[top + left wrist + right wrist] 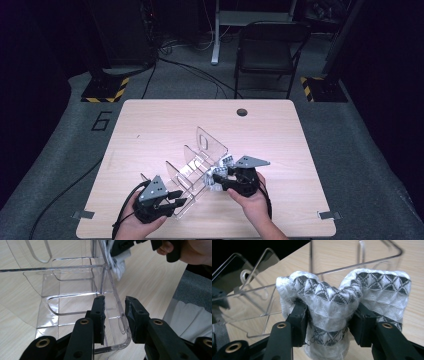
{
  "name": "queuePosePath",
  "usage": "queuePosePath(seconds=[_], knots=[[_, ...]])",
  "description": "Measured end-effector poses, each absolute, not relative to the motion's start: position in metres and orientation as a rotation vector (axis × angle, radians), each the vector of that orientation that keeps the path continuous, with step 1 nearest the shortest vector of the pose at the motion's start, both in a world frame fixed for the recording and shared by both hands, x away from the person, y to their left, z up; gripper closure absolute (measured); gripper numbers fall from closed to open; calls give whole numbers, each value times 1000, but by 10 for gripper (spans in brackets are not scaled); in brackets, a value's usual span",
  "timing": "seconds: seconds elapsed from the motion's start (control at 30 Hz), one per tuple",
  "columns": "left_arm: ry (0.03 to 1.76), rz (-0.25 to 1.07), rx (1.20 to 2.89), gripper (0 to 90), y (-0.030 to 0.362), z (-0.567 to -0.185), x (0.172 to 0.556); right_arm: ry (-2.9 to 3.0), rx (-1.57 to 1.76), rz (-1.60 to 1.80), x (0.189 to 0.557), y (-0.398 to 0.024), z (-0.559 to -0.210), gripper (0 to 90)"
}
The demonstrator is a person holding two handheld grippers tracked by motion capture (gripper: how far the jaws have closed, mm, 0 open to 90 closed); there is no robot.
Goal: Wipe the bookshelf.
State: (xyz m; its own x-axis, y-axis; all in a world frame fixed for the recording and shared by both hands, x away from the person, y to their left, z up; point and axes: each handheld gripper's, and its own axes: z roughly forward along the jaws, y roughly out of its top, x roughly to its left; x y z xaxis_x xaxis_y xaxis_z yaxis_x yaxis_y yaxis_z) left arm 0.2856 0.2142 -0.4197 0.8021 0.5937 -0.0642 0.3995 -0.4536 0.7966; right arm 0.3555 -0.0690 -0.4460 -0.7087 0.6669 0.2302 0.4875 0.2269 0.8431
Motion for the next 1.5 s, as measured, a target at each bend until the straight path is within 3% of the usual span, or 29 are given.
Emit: queuePosePath(seconds=[0.23, 0.63, 0.93, 1.23, 1.5], knots=[[732, 270, 2122, 696, 214, -420, 285, 2382, 964, 1530, 329, -48, -440, 523], [731, 267, 2119, 699, 214, -420, 285, 2294, 1093, 1492, 360, -67, -443, 522], [739, 266, 2116, 699, 214, -421, 284, 2391, 908, 1500, 328, -46, -439, 525], [732, 278, 2122, 695, 216, -420, 285, 2298, 1099, 1510, 354, -66, -444, 528], [740, 271, 2118, 695, 216, -421, 285, 2416, 920, 1519, 327, -42, -446, 527]])
